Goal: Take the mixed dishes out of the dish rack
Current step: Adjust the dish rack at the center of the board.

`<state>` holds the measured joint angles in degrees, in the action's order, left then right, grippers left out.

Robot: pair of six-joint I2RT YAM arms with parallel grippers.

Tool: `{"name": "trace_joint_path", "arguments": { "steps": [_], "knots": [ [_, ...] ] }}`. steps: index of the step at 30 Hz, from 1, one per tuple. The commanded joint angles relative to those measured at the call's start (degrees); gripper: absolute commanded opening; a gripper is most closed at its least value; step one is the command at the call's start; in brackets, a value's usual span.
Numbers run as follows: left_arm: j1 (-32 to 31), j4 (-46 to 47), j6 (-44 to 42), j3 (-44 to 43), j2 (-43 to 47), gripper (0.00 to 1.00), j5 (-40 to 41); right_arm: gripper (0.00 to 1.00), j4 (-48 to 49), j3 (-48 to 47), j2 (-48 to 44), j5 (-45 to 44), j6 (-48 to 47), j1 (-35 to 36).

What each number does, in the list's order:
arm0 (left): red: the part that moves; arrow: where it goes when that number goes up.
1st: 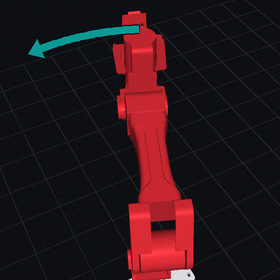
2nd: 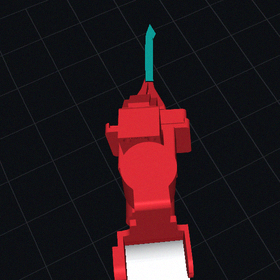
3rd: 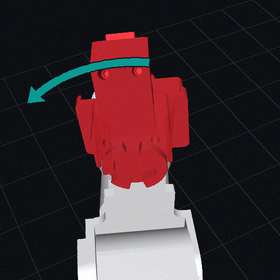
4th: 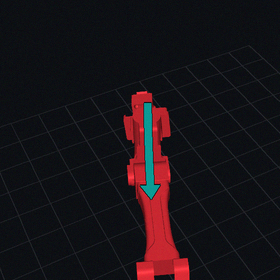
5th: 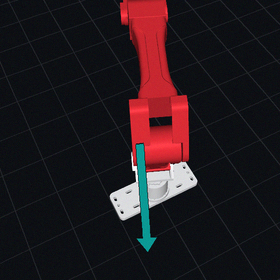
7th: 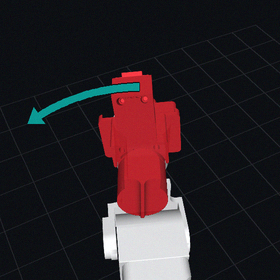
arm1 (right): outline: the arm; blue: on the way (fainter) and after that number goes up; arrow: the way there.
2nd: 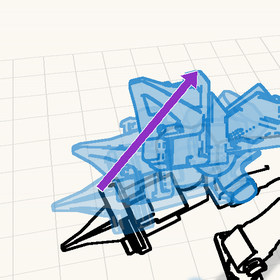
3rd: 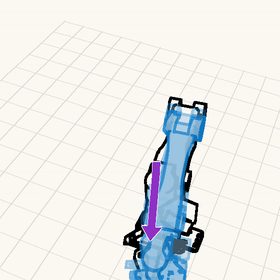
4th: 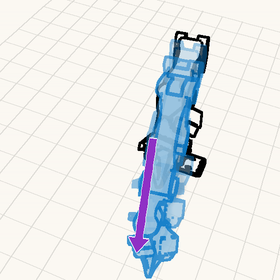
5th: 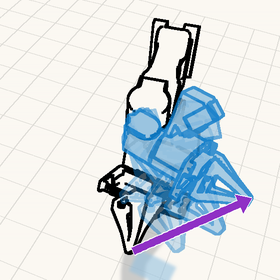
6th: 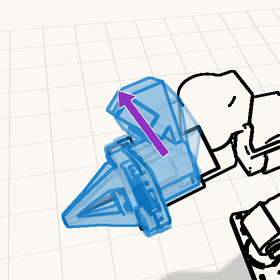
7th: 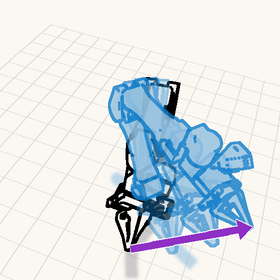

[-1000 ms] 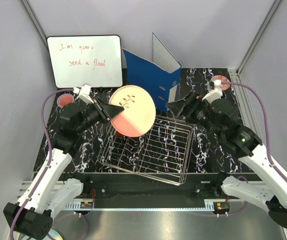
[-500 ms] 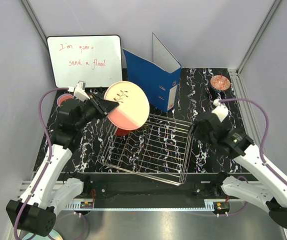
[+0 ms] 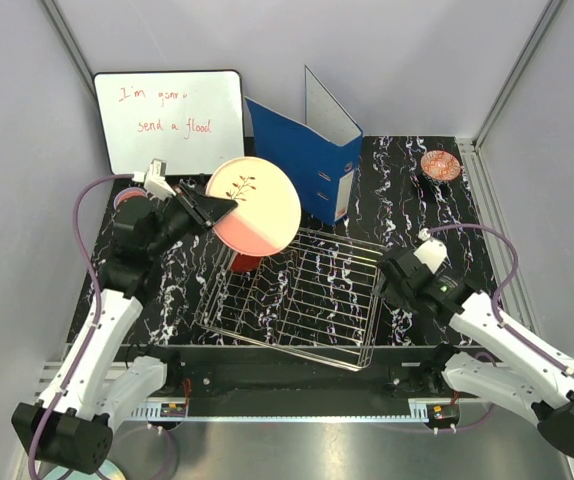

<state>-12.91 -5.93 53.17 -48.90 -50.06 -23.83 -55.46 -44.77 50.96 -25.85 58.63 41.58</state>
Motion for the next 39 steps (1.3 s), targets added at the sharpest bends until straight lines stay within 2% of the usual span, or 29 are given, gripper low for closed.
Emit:
{"name": "trace_joint_path", "arguments": {
  "steps": [1, 6, 10, 13, 14, 16, 22, 28, 34, 39],
  "knots": [
    [-0.8, 10.9, 2.6, -4.3, 4.2, 0.0, -2.9, 0.68, 3.9, 1.4, 3.1, 0.7, 1.6, 0.3],
    [-2.3, 8.4, 0.5, -4.9, 5.8, 0.0, -2.5, 0.67, 8.2, 2.1, 7.8, 1.8, 0.3, 0.3],
    [-3.3, 7.3, -0.8, -5.1, 6.6, 0.0, -2.2, 0.59, 9.0, 2.7, 10.4, 0.6, 0.3, 0.2],
    [-4.1, 6.1, -1.8, -5.1, 7.2, 0.0, -1.6, 0.35, 8.8, 3.5, 10.8, 0.4, 1.5, -0.1],
    [-4.3, 6.1, -2.1, -5.2, 7.3, 0.0, -1.3, 0.15, 8.6, 3.8, 10.7, 0.2, 2.4, -0.2],
    [-4.7, 4.8, -2.6, -5.2, 7.5, 0.0, -1.0, 0.0, 8.1, 4.4, 9.8, -0.4, 3.6, -0.8],
    [-5.3, 3.3, -3.5, -5.1, 8.0, 0.0, 0.0, 0.0, 6.0, 4.7, 6.7, -1.6, 8.0, -5.8],
    [-5.4, 0.2, -4.7, -5.6, 8.7, 0.0, 1.3, 0.0, 5.8, 5.3, 5.2, -4.0, 8.1, -11.5],
    [-5.4, -4.2, -7.0, -6.8, 9.2, 0.0, 4.8, 0.0, 2.7, 2.6, 4.7, -4.7, 5.1, -12.9],
    [-5.3, -5.9, -8.1, -6.7, 9.3, 0.0, 8.3, 0.0, 1.0, 2.6, -0.7, -5.2, 2.5, -13.1]
  ]
}}
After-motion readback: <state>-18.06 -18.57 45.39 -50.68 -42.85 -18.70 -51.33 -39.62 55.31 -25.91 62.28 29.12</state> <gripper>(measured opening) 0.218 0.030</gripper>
